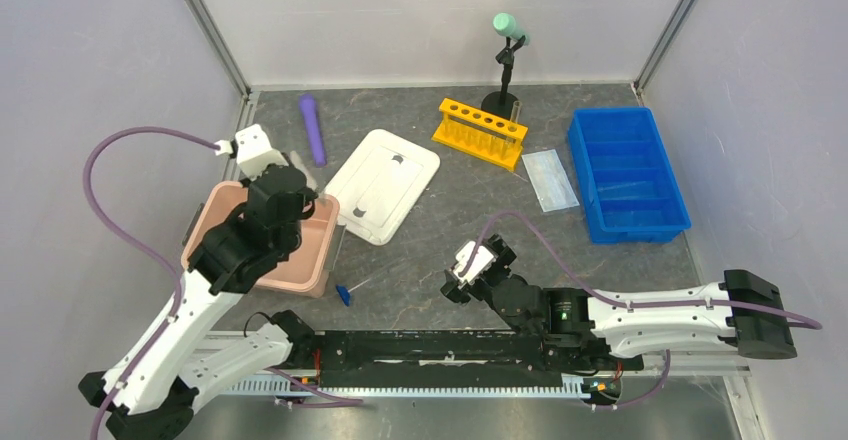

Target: Organize the chemistry lab equipment

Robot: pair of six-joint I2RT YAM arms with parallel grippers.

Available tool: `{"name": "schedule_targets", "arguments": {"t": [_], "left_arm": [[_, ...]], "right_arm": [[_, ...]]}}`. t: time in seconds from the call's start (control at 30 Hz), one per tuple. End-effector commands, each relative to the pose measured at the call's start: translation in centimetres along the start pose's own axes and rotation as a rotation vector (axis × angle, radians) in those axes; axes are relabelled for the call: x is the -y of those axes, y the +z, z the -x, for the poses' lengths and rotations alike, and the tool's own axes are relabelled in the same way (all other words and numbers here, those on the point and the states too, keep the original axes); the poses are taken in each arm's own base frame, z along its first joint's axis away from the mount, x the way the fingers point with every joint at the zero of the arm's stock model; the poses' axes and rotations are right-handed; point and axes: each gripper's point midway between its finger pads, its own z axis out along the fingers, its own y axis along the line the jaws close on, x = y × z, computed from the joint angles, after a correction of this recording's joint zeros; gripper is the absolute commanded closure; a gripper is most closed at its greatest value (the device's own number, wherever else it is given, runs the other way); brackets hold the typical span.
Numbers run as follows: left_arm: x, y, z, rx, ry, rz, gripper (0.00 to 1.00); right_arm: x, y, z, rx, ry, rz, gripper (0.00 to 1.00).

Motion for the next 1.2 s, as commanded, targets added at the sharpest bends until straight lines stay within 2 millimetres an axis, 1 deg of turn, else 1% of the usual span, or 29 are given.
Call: {"name": "schedule_targets", "arguments": {"t": [0.0,0.07,0.17,0.27,0.37,0.47,0.53,0.63,0.7,0.77,0.87,0.93,0.97,1.0,1.07,1.1,1.17], "left_arm": [[-7.4,-1.8,1.2,0.083,0.107,0.274,0.98],[-8.6,-2.1,0.5,0.081,0.108,0.305,0.98],[-9.2,-1.8,-1.2,0.057,0.108,0.317,0.98],[-9.7,-1.4,-2.9,0.033,0.126,0.349,0.98],[-10.6,-1.1,-4.4,0.029,0.149,0.394,0.98],[-11.1,-0.8,-5.8,0.017,0.139,0.403,0.98],[-11.3,-0.8,-6.5,0.015,0.128,0.399,0.94],[-11.6,-0.8,-7.5,0.004,0.107,0.379,0.8],[-11.7,-1.0,-7.5,0.003,0.09,0.364,0.66],[-11.6,-1.2,-7.1,0.006,0.082,0.337,0.51],[-10.8,-1.6,-6.2,0.012,0.064,0.275,0.36],[-9.3,-1.7,-5.9,-0.008,0.072,0.177,0.26],[-8.1,-1.7,-5.6,-0.01,0.061,0.113,0.2],[-6.8,-1.8,-5.5,-0.015,0.057,0.031,0.15],[-4.0,-2.1,-5.6,-0.029,0.077,-0.135,0.03],[-2.9,-2.3,-5.5,-0.026,0.085,-0.199,0.01],[-1.8,-2.5,-5.5,-0.025,0.111,-0.262,0.0]], "right_arm": [[0.0,0.0,1.1,0.013,0.017,-0.001,0.02],[0.1,0.1,1.0,0.009,0.022,-0.004,0.02],[0.2,0.4,0.7,-0.008,0.039,-0.005,0.02],[0.2,0.8,0.4,-0.038,0.1,-0.009,0.02],[0.7,1.4,-0.2,-0.082,0.12,-0.038,0.02],[1.7,2.0,-0.8,-0.12,0.122,-0.086,0.02],[2.5,2.4,-0.9,-0.139,0.133,-0.115,0.02],[4.4,3.4,-0.4,-0.162,0.156,-0.176,0.02],[5.9,4.0,-0.6,-0.206,0.154,-0.207,0.02],[6.7,4.9,-0.3,-0.224,0.17,-0.203,0.02],[8.2,5.9,0.2,-0.24,0.248,-0.242,0.02],[8.9,6.7,0.1,-0.253,0.286,-0.238,0.02],[9.5,7.3,-0.2,-0.269,0.298,-0.241,0.02],[10.3,7.9,-0.5,-0.29,0.297,-0.251,0.02],[12.8,8.7,-1.9,-0.345,0.274,-0.309,0.04],[13.8,9.1,-2.6,-0.375,0.259,-0.319,0.05],[16.0,9.5,-4.3,-0.425,0.241,-0.358,0.08]]}}
